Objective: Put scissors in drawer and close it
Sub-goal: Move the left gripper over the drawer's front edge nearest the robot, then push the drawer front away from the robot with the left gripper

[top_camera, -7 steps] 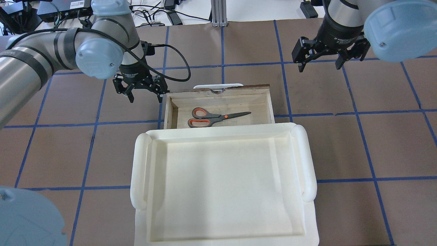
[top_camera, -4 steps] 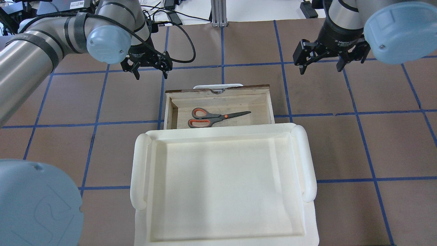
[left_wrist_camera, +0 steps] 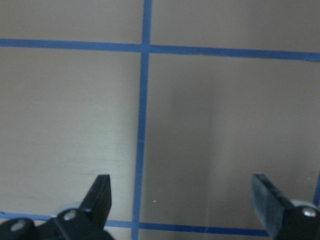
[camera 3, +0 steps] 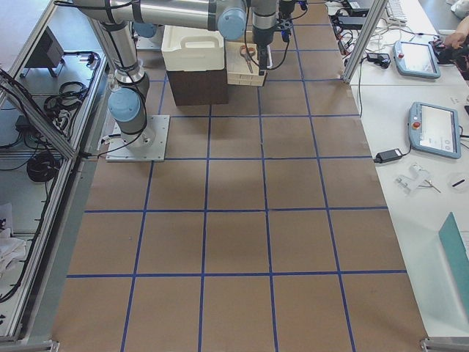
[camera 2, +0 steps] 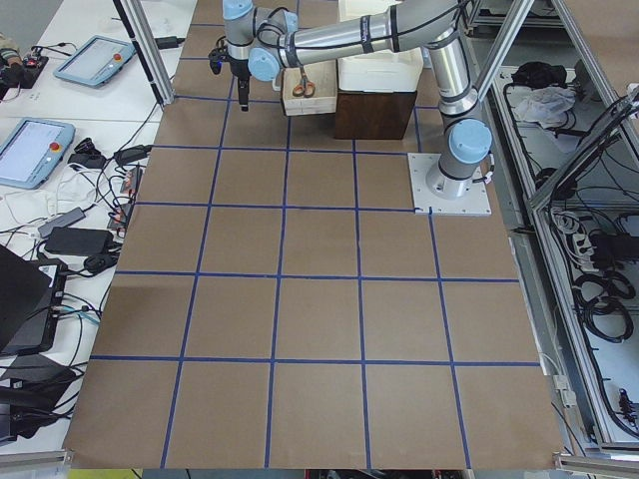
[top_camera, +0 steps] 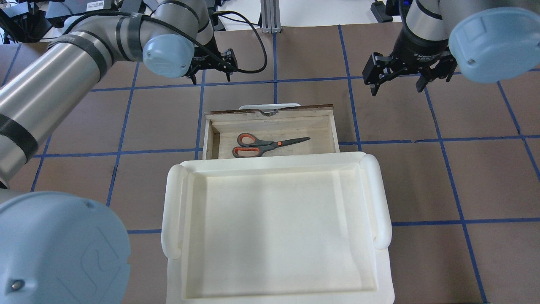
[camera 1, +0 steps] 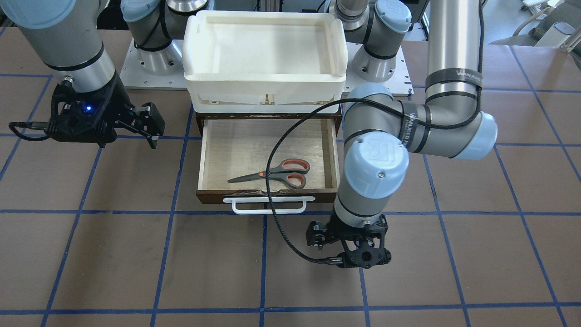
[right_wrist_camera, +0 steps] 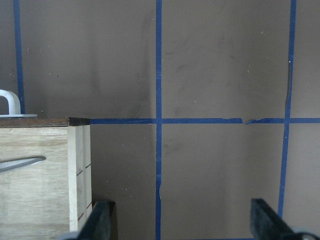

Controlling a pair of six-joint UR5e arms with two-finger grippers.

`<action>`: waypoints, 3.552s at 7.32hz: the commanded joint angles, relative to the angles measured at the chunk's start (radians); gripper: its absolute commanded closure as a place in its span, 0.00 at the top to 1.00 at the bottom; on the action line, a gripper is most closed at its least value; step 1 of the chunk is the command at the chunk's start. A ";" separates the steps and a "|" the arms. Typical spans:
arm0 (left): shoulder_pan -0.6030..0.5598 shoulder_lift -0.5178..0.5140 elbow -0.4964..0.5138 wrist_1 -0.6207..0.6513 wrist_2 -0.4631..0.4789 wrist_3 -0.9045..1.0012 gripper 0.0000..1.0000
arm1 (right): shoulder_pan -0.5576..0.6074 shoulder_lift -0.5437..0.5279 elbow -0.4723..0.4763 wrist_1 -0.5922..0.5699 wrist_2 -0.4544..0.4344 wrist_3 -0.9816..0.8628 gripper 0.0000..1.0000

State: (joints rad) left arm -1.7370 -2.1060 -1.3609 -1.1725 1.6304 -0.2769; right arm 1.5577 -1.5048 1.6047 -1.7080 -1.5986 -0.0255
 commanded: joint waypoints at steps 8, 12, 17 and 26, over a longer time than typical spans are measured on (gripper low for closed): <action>-0.159 -0.123 0.054 -0.071 -0.078 -0.268 0.98 | -0.002 0.000 0.001 -0.002 -0.001 0.001 1.00; -0.162 -0.164 0.074 -0.105 -0.072 -0.180 0.99 | -0.002 -0.005 0.001 -0.001 -0.001 0.002 1.00; -0.185 -0.154 0.075 -0.205 -0.070 -0.180 1.00 | -0.002 -0.006 0.000 -0.007 0.000 0.002 1.00; -0.193 0.013 0.005 -0.363 -0.126 -0.179 1.00 | -0.002 -0.006 0.000 -0.002 -0.001 0.002 1.00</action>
State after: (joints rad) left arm -1.9297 -2.1248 -1.3235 -1.5161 1.5139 -0.4555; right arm 1.5555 -1.5110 1.6049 -1.7108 -1.5994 -0.0230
